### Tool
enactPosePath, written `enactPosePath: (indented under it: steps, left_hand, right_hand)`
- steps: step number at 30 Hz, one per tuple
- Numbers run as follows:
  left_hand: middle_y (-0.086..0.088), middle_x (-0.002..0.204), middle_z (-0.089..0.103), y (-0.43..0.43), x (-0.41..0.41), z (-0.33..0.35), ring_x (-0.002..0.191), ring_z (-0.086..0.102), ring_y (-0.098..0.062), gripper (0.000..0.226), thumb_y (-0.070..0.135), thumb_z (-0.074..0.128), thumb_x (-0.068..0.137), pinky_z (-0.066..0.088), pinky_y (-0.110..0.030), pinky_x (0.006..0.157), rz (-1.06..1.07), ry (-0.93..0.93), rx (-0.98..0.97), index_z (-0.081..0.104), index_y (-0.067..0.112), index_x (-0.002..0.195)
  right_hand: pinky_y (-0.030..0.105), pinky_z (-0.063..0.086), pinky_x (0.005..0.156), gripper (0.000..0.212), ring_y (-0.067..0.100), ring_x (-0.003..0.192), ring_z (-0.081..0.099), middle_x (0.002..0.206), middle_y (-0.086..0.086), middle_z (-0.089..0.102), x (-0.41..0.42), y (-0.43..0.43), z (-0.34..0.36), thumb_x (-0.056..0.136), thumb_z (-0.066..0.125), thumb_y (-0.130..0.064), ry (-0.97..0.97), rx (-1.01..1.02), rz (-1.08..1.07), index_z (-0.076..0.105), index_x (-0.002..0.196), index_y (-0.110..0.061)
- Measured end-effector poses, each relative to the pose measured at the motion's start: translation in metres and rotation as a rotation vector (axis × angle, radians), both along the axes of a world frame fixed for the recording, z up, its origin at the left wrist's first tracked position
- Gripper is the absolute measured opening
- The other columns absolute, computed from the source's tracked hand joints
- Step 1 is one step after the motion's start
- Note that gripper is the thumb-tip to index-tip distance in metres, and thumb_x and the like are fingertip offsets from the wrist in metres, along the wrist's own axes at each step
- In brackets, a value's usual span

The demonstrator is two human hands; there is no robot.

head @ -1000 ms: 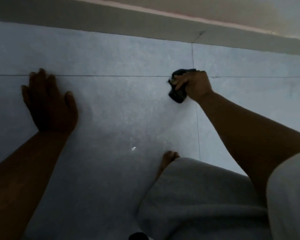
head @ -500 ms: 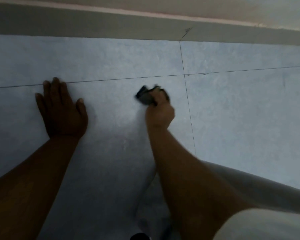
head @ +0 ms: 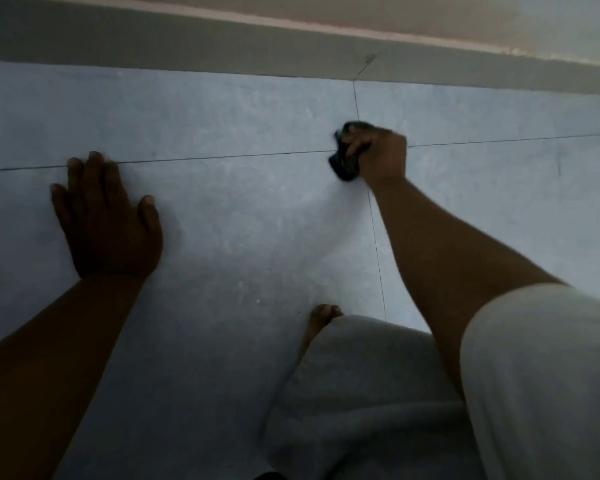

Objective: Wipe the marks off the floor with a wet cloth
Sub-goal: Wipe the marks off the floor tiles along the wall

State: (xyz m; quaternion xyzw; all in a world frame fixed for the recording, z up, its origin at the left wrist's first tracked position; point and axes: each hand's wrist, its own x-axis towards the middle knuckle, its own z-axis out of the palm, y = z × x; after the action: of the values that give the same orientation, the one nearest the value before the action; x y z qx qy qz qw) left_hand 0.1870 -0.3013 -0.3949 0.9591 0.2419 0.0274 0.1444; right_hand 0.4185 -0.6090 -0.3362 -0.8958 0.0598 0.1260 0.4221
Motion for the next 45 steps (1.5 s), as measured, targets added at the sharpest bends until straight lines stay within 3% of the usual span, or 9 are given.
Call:
enactPosePath:
  steps: [5, 9, 12, 22, 28, 33, 35, 41, 45]
  left_hand:
    - [-0.016, 0.163, 0.019, 0.001, -0.001, -0.001, 0.153, 0.011, -0.034, 0.065, 0.038, 0.038, 0.100, 0.004, -0.053, 0.124, 0.008, -0.010, -0.004, 0.021, 0.004, 0.153]
    - [-0.016, 0.163, 0.020, 0.000, 0.000, -0.002, 0.152, 0.012, -0.034, 0.065, 0.039, 0.037, 0.100, 0.004, -0.052, 0.124, 0.009, -0.008, 0.007, 0.023, 0.004, 0.153]
    - [-0.017, 0.162, 0.022, -0.001, 0.000, 0.000, 0.152, 0.014, -0.035, 0.065, 0.039, 0.035, 0.101, 0.005, -0.052, 0.123, 0.016, -0.026, 0.012, 0.024, 0.003, 0.153]
    - [-0.015, 0.158, 0.034, 0.012, -0.003, 0.007, 0.149, 0.026, -0.033, 0.057, 0.037, 0.031, 0.103, 0.015, -0.047, 0.124, 0.019, -0.085, -0.092, 0.038, 0.003, 0.149]
    - [-0.017, 0.158, 0.033, 0.057, -0.068, 0.010, 0.148, 0.028, -0.034, 0.056, 0.035, 0.035, 0.103, 0.014, -0.052, 0.123, -0.007, -0.038, 0.012, 0.037, 0.003, 0.149]
    - [-0.016, 0.161, 0.025, 0.093, -0.116, 0.010, 0.150, 0.021, -0.034, 0.060, 0.035, 0.038, 0.102, 0.010, -0.052, 0.124, 0.064, 0.049, 0.024, 0.030, 0.004, 0.152]
    - [-0.014, 0.163, 0.021, 0.101, -0.124, 0.011, 0.152, 0.017, -0.033, 0.062, 0.038, 0.037, 0.101, 0.008, -0.053, 0.124, 0.082, 0.100, 0.032, 0.027, 0.007, 0.153]
    - [-0.010, 0.166, 0.014, 0.103, -0.131, 0.009, 0.154, 0.010, -0.028, 0.065, 0.043, 0.034, 0.101, 0.007, -0.055, 0.123, 0.089, 0.153, 0.023, 0.022, 0.012, 0.156]
    - [-0.010, 0.165, 0.017, 0.103, -0.130, 0.006, 0.153, 0.013, -0.028, 0.064, 0.044, 0.036, 0.100, 0.009, -0.055, 0.123, 0.102, 0.131, 0.037, 0.024, 0.012, 0.155]
  right_hand:
    - [0.004, 0.046, 0.073, 0.014, -0.004, 0.068, 0.061, 0.090, 0.003, 0.073, 0.054, -0.027, 0.006, 0.085, 0.062, -0.005, -0.046, -0.191, -0.187, 0.076, 0.090, -0.004]
    - [0.023, 0.045, 0.099, 0.032, 0.014, 0.108, 0.061, 0.119, 0.002, 0.067, 0.047, -0.052, 0.002, 0.095, 0.050, -0.018, -0.024, -0.408, -0.226, 0.063, 0.124, -0.017]
    - [0.033, 0.044, 0.103, 0.049, 0.025, 0.119, 0.056, 0.129, 0.004, 0.062, 0.016, -0.054, 0.005, 0.090, 0.042, -0.008, -0.021, -0.630, -0.210, 0.052, 0.134, -0.028]
    - [0.039, 0.047, 0.098, 0.051, 0.025, 0.120, 0.057, 0.139, -0.006, 0.055, -0.134, 0.055, -0.001, 0.090, 0.046, -0.018, -0.031, -0.557, -0.069, 0.045, 0.135, -0.042]
    - [0.041, 0.047, 0.081, 0.059, 0.031, 0.124, 0.052, 0.158, 0.002, 0.024, -0.206, 0.111, -0.019, 0.095, 0.043, -0.015, -0.017, -0.775, 0.145, 0.024, 0.150, -0.022]
    - [0.044, 0.042, 0.097, 0.063, 0.031, 0.144, 0.023, 0.161, 0.013, 0.007, -0.240, 0.159, -0.015, 0.095, 0.031, -0.008, 0.103, -0.900, 0.265, 0.002, 0.152, -0.009]
    - [0.044, 0.044, 0.094, 0.061, 0.031, 0.147, 0.016, 0.160, 0.016, 0.012, -0.262, 0.183, -0.015, 0.096, 0.032, -0.008, 0.046, -0.841, 0.318, 0.007, 0.151, -0.006]
    - [0.045, 0.052, 0.081, 0.056, 0.040, 0.134, 0.041, 0.146, 0.026, 0.040, -0.291, 0.223, -0.014, 0.091, 0.037, -0.019, -0.019, -0.768, 0.476, 0.035, 0.144, 0.000]
    - [0.045, 0.040, 0.094, 0.057, 0.036, 0.126, 0.045, 0.138, 0.019, 0.048, -0.269, 0.185, -0.003, 0.092, 0.047, -0.036, -0.225, -0.732, 0.662, 0.041, 0.140, -0.007]
